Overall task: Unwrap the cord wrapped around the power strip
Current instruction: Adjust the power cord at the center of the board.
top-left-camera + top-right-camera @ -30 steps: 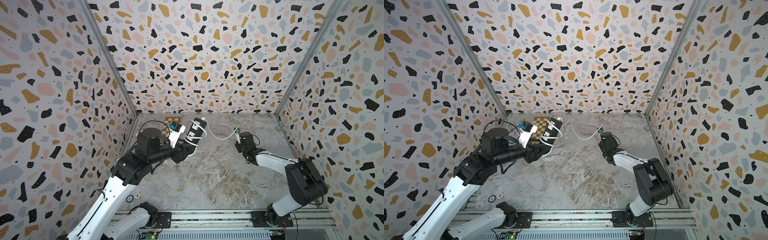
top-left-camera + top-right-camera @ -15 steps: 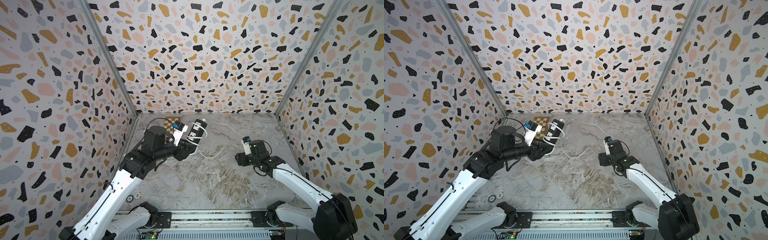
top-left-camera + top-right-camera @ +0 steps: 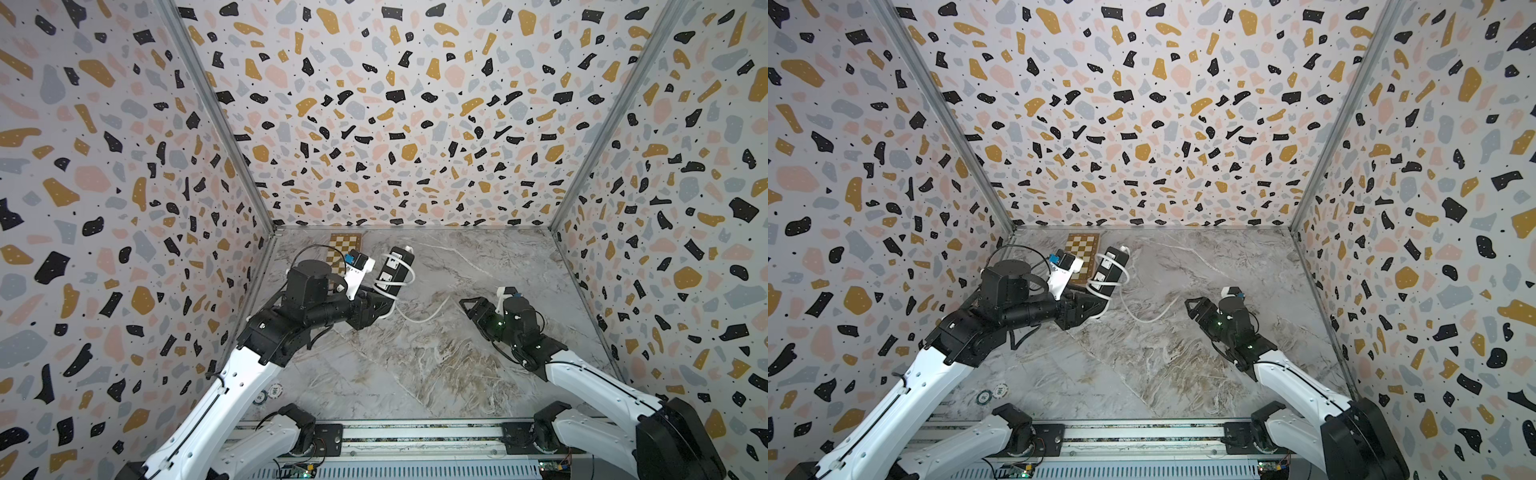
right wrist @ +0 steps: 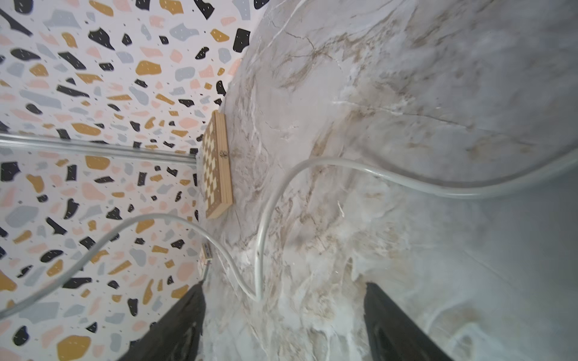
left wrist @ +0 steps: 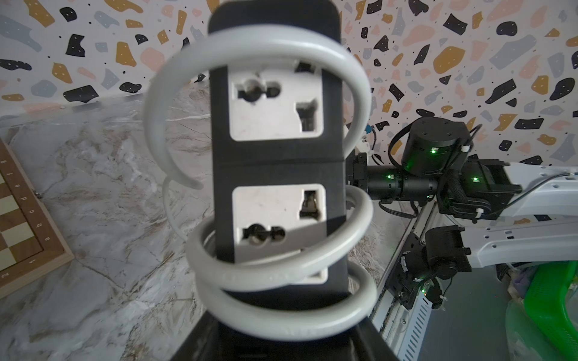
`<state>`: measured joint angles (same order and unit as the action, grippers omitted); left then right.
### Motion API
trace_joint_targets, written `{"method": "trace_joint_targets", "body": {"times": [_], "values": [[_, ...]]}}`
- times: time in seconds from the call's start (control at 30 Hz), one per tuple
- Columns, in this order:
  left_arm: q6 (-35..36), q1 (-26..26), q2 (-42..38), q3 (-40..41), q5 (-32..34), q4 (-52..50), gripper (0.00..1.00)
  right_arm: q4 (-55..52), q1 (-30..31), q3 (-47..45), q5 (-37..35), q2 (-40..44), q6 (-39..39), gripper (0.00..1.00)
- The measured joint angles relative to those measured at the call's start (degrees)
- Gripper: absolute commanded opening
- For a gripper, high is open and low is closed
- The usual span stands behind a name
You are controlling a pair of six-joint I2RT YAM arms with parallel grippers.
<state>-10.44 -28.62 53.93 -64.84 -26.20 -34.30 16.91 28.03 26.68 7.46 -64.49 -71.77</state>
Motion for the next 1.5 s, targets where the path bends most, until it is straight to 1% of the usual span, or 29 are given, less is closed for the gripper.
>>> {"method": "trace_joint_targets", "body": {"times": [0.1,0.2,0.27,0.37,0.43,0.47,0.53,0.63,0.67,0.77,0.8,0.83,0.93,1.03,1.1,1.2,1.3,1.4,1.47,1.5], "values": [[-0.8,0.0,-0.3,0.5,-0.9,0.2,0.0,6.0,1.4,0.7,-1.2,-7.5,-3.9,0.71],[-1.2,0.0,-0.5,0.8,-1.6,0.1,0.0,12.2,2.6,1.8,-1.9,-15.5,-7.3,0.58],[-1.2,0.0,-0.7,0.8,-1.9,0.1,0.0,16.7,3.1,2.6,-2.0,-20.9,-9.3,0.51],[-1.2,0.0,-1.2,0.8,-2.1,0.0,0.0,22.0,3.5,4.7,-2.2,-27.8,-11.2,0.47],[-1.2,0.0,-1.6,0.9,-2.3,0.0,0.0,23.9,3.5,6.4,-2.4,-30.7,-11.5,0.41],[-1.2,0.0,-1.7,0.9,-2.4,0.0,0.0,24.5,3.5,7.4,-2.6,-31.9,-11.6,0.39],[-1.2,0.0,-2.0,1.1,-2.8,0.1,0.0,25.4,3.5,9.0,-3.1,-33.2,-11.2,0.39],[-1.2,0.0,-2.6,1.9,-3.2,-0.1,0.0,25.9,3.5,11.1,-4.1,-34.8,-10.9,0.44],[-1.2,0.0,-2.8,2.2,-3.2,-0.1,0.0,26.2,3.5,11.8,-4.3,-35.6,-10.9,0.42],[-1.2,0.0,-3.1,2.5,-3.3,-0.4,0.0,27.5,3.5,13.0,-4.3,-38.5,-11.4,0.1],[-1.2,0.0,-3.2,2.5,-3.3,-0.3,0.0,28.2,3.5,13.1,-4.4,-39.5,-11.5,0.03],[-1.2,0.0,-3.3,2.5,-3.3,-0.3,0.0,28.3,3.3,13.1,-4.3,-40.3,-11.4,0.0],[-1.1,0.0,-3.5,2.5,-3.5,-0.5,0.0,26.9,1.7,13.8,-2.5,-41.2,-10.1,0.0],[-0.9,0.0,-4.0,2.5,-3.8,-1.1,0.0,20.5,-2.8,18.2,0.3,-40.9,-5.0,0.0],[-1.0,0.0,-4.6,2.5,-4.5,-1.4,0.0,12.5,-6.8,24.1,1.6,-40.1,1.7,0.0],[-2.0,0.0,-5.7,3.3,-6.0,0.3,0.0,1.2,-11.3,33.2,2.2,-38.7,11.5,0.0],[-3.4,0.0,-6.1,4.6,-7.7,2.4,0.0,-6.3,-14.9,40.9,2.3,-37.8,19.3,0.0],[-4.3,0.0,-5.9,5.4,-8.8,3.8,0.0,-8.9,-17.5,42.9,3.1,-37.1,23.1,0.0],[-4.5,0.0,-5.8,5.6,-9.3,4.3,0.0,-9.6,-18.4,42.0,4.0,-37.4,24.1,0.0],[-4.6,0.0,-5.7,5.7,-9.5,4.8,0.0,-9.6,-18.7,41.0,4.7,-37.8,24.2,0.02]]}}
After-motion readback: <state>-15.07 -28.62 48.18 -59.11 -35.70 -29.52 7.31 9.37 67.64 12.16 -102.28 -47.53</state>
